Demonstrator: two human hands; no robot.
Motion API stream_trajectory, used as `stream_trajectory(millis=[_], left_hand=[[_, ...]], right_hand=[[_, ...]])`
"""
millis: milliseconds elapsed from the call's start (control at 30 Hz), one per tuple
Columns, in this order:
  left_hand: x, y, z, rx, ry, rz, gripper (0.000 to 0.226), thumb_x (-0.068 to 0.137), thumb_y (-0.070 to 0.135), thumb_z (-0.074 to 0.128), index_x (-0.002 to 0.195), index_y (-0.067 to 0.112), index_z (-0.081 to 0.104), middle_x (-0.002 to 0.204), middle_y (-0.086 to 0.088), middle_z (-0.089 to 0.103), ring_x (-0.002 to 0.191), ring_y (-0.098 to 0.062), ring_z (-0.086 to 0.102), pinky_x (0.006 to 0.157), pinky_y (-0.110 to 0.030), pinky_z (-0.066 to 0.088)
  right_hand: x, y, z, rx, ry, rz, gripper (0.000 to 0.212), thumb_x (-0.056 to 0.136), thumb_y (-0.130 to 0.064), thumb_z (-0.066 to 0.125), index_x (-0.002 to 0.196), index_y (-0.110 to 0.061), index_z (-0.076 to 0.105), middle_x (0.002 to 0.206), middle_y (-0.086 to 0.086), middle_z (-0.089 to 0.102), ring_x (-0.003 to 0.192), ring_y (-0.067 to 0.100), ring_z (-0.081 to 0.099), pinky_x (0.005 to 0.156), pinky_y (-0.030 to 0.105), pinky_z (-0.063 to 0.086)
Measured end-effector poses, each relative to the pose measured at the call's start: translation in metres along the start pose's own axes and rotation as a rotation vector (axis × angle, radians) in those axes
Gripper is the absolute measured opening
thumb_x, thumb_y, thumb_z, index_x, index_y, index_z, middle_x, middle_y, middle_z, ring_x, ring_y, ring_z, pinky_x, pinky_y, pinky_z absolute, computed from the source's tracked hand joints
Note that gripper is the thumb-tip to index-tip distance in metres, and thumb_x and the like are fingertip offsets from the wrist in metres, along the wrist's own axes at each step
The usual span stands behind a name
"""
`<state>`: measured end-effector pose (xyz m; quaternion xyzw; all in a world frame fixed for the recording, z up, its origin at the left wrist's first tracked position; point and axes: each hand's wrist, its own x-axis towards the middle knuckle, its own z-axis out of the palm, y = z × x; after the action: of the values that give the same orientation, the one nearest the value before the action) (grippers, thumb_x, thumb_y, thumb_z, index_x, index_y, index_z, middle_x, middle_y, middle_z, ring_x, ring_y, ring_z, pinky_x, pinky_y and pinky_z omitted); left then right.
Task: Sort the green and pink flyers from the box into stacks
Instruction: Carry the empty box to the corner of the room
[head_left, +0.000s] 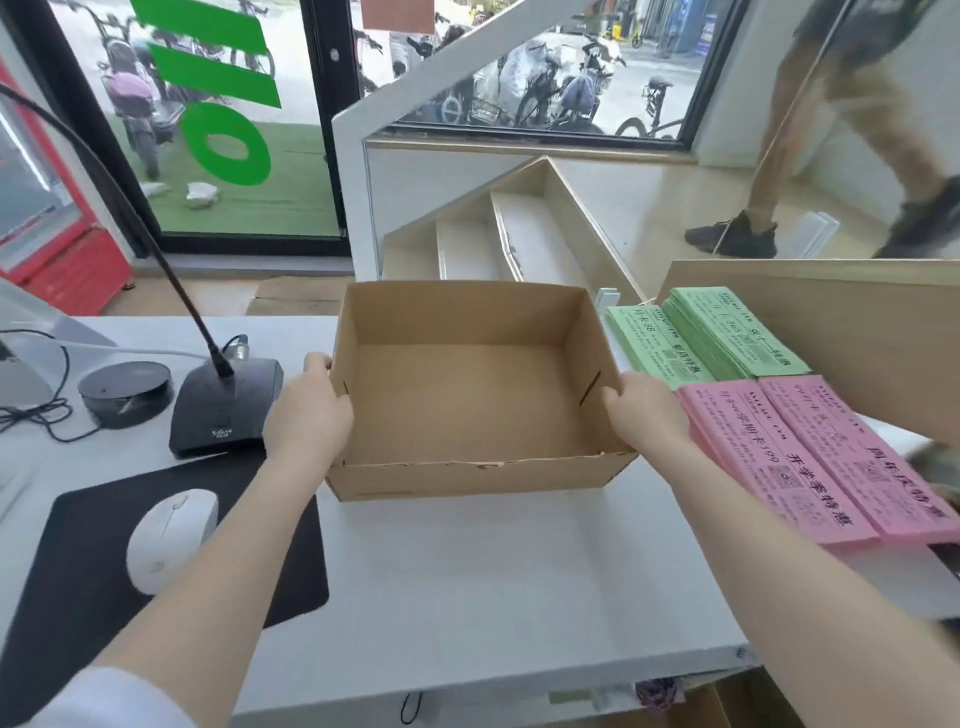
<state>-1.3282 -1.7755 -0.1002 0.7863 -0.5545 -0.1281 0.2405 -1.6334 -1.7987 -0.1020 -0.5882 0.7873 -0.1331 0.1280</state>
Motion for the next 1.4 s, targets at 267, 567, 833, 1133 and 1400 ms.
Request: stream_trajectory(millis=[267,567,833,1133,1400], left_hand=[[-0.11,0.003,0.002,-0.364,0.158,-0.039,0.036,0.085,0.008,0.049,0.118,0.021,0.054,0.107,-0.002,0.065,0.086,-0.024,0.054,0.072,-0.034,0.042],[-0.282,0.008,-0.01,-0.434,0.38,-0.207,0.041,0.086,0.007,0.053,0.121,0.028,0.056,0.101,0.013,0.059,0.092,-0.011,0.054,0.08,-0.027,0.041],[-0.491,-0.04,-0.016,-0.411,0.588,-0.596,0.038,0.087,0.005,0.057,0.121,0.022,0.059,0.105,0.01,0.06,0.094,-0.009,0.053,0.081,-0.025,0.038],[-0.676,-0.094,-0.015,-0.451,0.897,-1.061,0.041,0.085,-0.001,0.057,0.122,0.016,0.058,0.102,0.002,0.063,0.086,-0.014,0.056,0.075,-0.022,0.039],[-0.877,-0.125,-0.028,-0.38,1.067,-1.385,0.042,0.087,0.0,0.055,0.126,0.016,0.055,0.107,0.0,0.062,0.086,-0.017,0.056,0.074,-0.023,0.037]], right_hand=[[-0.068,0.05,-0.008,0.005,0.159,-0.076,0.026,0.096,-0.02,0.038,0.115,-0.003,0.046,0.103,0.019,0.062,0.096,0.037,0.057,0.071,0.037,0.042],[-0.155,0.114,-0.028,0.102,0.088,-0.318,0.026,0.098,-0.022,0.038,0.115,-0.004,0.044,0.093,0.014,0.057,0.08,0.03,0.051,0.068,0.038,0.041],[-0.262,0.128,-0.018,0.108,-0.198,-0.831,0.018,0.097,-0.025,0.039,0.085,-0.011,0.038,0.063,0.002,0.047,0.057,0.023,0.044,0.048,0.032,0.028],[-0.389,0.077,0.076,-0.046,-0.559,-1.141,0.018,0.097,-0.025,0.038,0.093,-0.008,0.043,0.08,0.013,0.057,0.074,0.034,0.054,0.06,0.037,0.042],[-0.59,0.051,0.14,-0.248,-0.855,-1.468,0.029,0.097,-0.028,0.038,0.117,-0.009,0.045,0.109,0.019,0.06,0.093,0.037,0.057,0.067,0.035,0.039]])
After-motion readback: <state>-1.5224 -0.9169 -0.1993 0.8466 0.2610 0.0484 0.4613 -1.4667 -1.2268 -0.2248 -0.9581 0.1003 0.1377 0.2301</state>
